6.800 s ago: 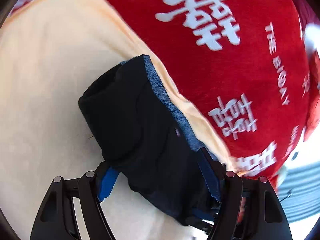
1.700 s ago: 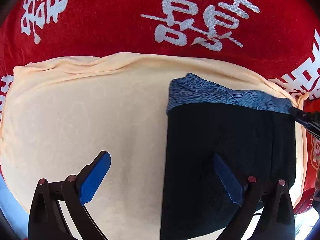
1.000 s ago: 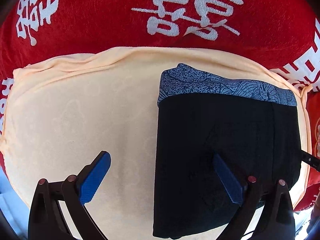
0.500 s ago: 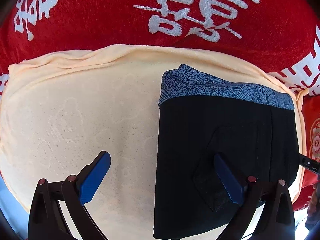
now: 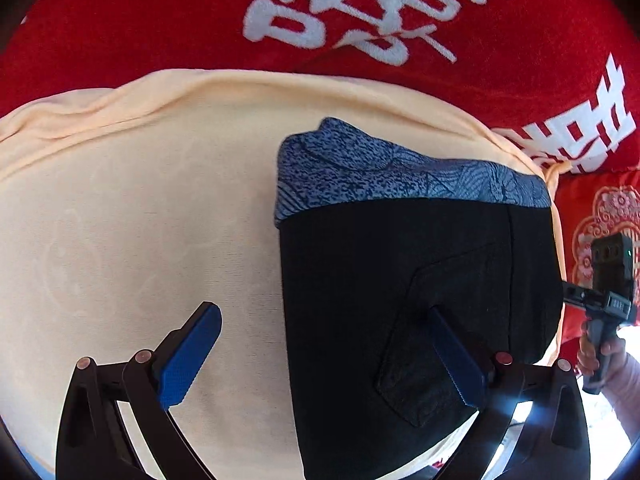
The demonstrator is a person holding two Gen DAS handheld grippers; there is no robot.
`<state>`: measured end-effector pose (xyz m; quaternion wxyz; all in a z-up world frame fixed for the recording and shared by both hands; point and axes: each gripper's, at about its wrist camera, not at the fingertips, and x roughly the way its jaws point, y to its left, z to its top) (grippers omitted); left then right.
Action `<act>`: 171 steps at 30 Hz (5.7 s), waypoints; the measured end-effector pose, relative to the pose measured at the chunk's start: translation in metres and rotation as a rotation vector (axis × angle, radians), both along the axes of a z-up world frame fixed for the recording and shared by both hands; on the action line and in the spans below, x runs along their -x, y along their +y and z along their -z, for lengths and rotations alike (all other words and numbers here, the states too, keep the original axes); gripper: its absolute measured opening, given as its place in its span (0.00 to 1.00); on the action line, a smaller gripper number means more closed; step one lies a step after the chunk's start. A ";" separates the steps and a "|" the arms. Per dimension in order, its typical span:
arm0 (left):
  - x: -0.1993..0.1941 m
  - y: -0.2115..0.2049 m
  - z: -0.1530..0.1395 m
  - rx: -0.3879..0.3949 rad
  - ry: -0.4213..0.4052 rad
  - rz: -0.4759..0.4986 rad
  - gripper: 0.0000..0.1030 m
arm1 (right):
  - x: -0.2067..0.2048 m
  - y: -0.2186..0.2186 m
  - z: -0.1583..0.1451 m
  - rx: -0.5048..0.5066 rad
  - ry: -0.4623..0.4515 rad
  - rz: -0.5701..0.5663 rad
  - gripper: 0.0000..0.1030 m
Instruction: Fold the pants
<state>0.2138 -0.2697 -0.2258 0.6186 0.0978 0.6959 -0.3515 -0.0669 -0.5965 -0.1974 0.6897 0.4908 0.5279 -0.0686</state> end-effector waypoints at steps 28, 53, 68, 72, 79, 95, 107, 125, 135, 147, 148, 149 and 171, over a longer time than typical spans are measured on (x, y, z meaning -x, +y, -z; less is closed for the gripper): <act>0.005 -0.005 0.030 0.145 0.100 -0.029 0.89 | -0.049 0.000 0.041 -0.122 -0.051 -0.120 0.72; 0.086 0.096 -0.071 0.144 -0.018 0.016 0.58 | 0.010 0.124 -0.022 -0.186 -0.151 -0.037 0.42; 0.111 0.134 -0.049 -0.140 -0.215 -0.006 0.75 | 0.034 0.156 -0.023 0.110 0.186 0.057 0.64; 0.125 0.133 -0.068 -0.120 -0.267 -0.001 0.88 | 0.039 0.177 -0.041 0.179 0.196 0.071 0.74; 0.159 0.133 -0.095 -0.150 -0.308 0.041 1.00 | 0.041 0.232 -0.075 0.348 0.233 0.048 0.82; 0.191 0.172 -0.194 -0.143 -0.478 0.092 1.00 | 0.047 0.335 -0.161 0.568 0.305 0.052 1.00; 0.199 0.186 -0.222 -0.167 -0.459 0.051 1.00 | 0.031 0.351 -0.196 0.597 0.266 0.039 1.00; 0.231 0.150 -0.252 -0.201 -0.484 -0.026 1.00 | 0.041 0.327 -0.215 0.598 0.281 -0.079 1.00; 0.242 0.144 -0.255 -0.217 -0.480 -0.011 1.00 | 0.042 0.325 -0.218 0.599 0.281 -0.110 1.00; 0.242 0.143 -0.256 -0.222 -0.490 -0.004 1.00 | 0.036 0.330 -0.218 0.611 0.272 -0.129 1.00; 0.242 0.143 -0.257 -0.220 -0.490 -0.004 1.00 | 0.036 0.330 -0.218 0.612 0.273 -0.129 1.00; 0.241 0.144 -0.257 -0.219 -0.491 -0.003 1.00 | 0.036 0.329 -0.219 0.612 0.273 -0.129 1.00; 0.238 0.148 -0.254 -0.220 -0.474 -0.001 1.00 | 0.030 0.331 -0.215 0.621 0.287 -0.164 1.00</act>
